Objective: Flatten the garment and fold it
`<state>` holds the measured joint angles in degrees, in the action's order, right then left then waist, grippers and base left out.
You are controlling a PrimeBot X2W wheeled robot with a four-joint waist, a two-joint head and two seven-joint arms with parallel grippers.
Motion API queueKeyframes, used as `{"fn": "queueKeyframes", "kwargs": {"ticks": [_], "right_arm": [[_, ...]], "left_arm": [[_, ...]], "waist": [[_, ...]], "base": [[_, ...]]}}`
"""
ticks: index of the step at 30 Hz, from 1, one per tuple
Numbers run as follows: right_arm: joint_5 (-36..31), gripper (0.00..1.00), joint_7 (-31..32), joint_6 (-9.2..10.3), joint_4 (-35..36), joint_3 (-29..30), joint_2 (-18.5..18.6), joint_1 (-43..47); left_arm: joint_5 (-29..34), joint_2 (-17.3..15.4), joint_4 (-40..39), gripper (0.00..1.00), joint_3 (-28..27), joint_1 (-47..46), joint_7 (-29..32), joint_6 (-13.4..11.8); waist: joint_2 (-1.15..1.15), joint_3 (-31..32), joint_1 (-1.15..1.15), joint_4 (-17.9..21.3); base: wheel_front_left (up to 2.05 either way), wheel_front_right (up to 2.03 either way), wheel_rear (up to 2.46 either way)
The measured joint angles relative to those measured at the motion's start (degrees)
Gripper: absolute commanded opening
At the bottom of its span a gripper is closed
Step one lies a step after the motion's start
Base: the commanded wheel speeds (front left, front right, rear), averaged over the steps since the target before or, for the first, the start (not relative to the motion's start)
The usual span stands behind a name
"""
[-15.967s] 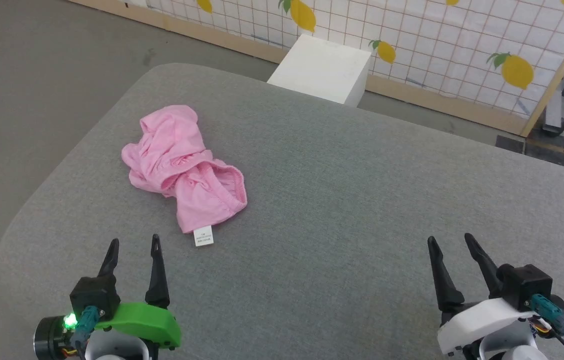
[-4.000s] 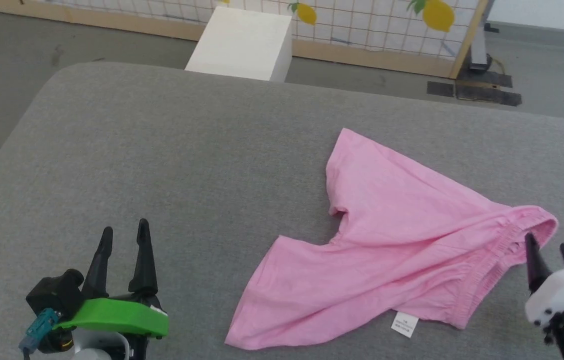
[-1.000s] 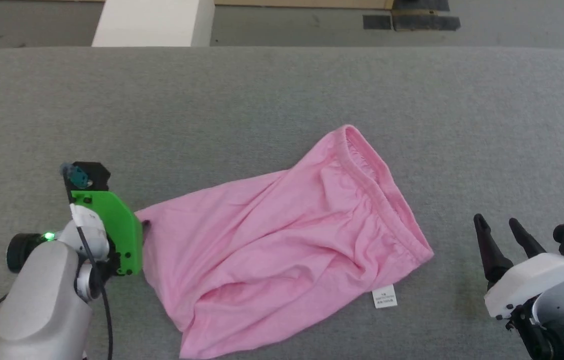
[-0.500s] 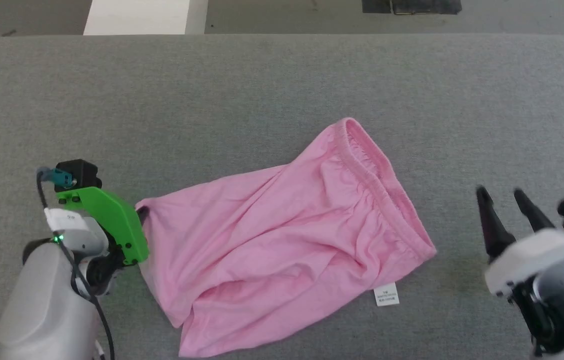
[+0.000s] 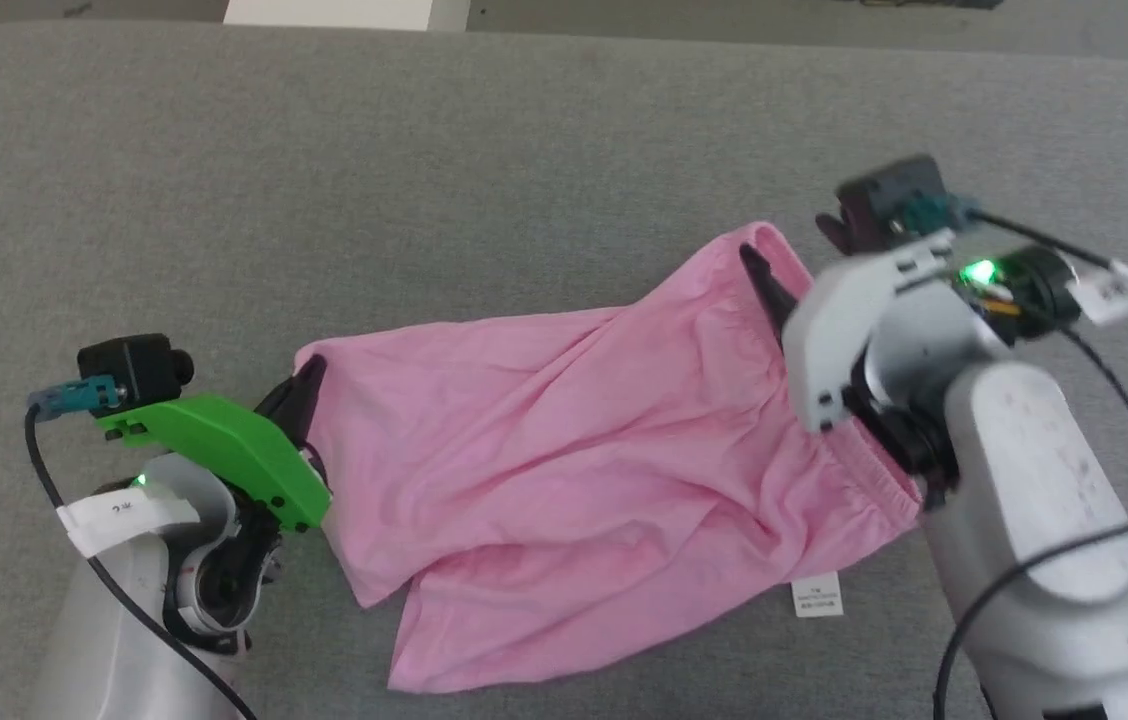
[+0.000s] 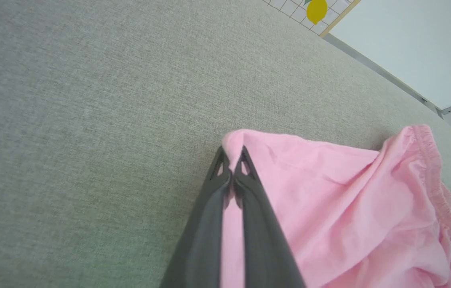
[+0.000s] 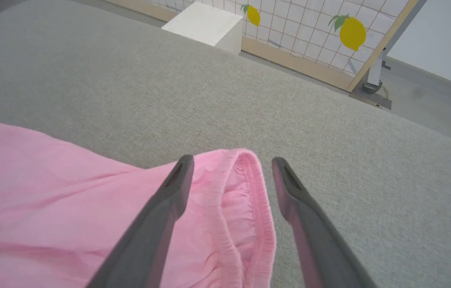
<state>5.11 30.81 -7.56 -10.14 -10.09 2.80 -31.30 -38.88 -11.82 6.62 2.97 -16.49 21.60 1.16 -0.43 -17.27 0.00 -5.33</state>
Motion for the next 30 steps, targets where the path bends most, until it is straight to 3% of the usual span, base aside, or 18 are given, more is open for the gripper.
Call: {"fn": "queueKeyframes", "kwargs": {"ticks": [8,15,16,17,18,30], "right_arm": [[-7.01,1.00,3.99,0.00,-14.90,-0.54,0.02,-9.30],[-9.62,1.00,5.04,0.00,-19.27,0.23,0.02,-10.46],[-9.39,0.42,5.04,0.00,-19.52,0.29,0.01,-10.57],[-8.89,0.04,4.88,0.00,-19.63,0.12,0.04,-10.78],[-8.62,0.00,4.33,0.00,-19.64,-0.08,0.03,-11.00],[0.56,0.00,-1.25,-0.01,-16.03,0.97,0.01,-11.20]], "left_arm": [[-0.56,0.96,-2.98,0.00,1.41,0.03,-0.01,0.08],[-1.03,1.02,-3.83,0.00,1.77,0.03,-0.01,0.31],[-1.03,0.99,-3.87,0.00,1.81,0.03,-0.01,0.31],[-1.08,1.01,-3.94,0.00,1.79,0.04,-0.02,0.31],[-1.12,1.01,-3.98,0.00,1.79,0.04,-0.05,0.31],[-2.52,1.22,-4.81,0.00,0.02,-0.77,-3.11,0.81]], "waist": [[0.00,-2.82,0.00,-2.69],[0.00,-4.45,0.00,-3.90],[0.00,-4.54,0.00,-3.91],[0.00,-4.58,0.00,-3.85],[0.00,-4.59,0.01,-3.76],[0.00,-0.40,0.00,-2.09]], "base": [[0.00,0.00,0.00],[0.00,0.00,0.00],[0.00,0.00,0.00],[0.00,0.00,0.00],[0.00,0.00,0.00],[0.00,0.00,0.00]]}}
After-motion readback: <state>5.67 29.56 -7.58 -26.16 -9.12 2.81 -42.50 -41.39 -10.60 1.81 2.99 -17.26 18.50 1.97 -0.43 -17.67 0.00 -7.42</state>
